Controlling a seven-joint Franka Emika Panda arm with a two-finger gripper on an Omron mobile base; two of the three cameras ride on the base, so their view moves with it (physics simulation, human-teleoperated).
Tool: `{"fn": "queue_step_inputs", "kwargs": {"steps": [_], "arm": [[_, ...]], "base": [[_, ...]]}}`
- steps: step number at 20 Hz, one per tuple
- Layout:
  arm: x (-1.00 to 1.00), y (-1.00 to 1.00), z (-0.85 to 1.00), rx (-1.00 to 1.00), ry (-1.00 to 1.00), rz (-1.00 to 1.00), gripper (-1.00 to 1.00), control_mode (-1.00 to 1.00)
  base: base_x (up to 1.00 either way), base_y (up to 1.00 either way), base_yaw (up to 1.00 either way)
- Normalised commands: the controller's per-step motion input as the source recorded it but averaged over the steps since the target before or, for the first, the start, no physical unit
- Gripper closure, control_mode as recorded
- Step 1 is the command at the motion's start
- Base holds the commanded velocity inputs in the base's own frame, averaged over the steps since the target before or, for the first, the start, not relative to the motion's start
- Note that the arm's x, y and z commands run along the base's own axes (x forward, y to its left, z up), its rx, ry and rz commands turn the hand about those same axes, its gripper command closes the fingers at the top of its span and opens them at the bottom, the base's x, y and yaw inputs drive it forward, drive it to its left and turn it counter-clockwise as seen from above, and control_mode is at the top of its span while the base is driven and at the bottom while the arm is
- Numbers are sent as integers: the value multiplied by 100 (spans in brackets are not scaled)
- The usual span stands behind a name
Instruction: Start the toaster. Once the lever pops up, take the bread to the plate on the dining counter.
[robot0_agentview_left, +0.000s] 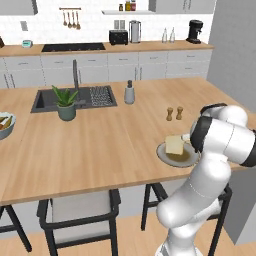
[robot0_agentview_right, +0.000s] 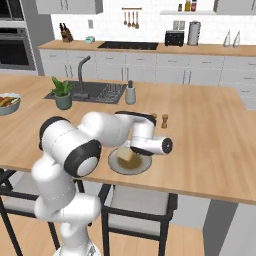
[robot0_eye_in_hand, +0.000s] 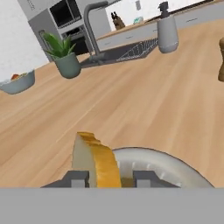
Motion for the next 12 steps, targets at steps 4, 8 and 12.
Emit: {"fn": "queue_step_inputs", "kwargs": {"steps": [4, 8, 12], "arm": [[-28, 0, -3, -2, -8, 0, -100, -100], [0, -2, 0, -3, -2, 0, -100, -100], [16, -11, 0, -5, 0, 0, -100, -100]], "base": [[0, 0, 0], [0, 0, 0], [0, 0, 0]]}}
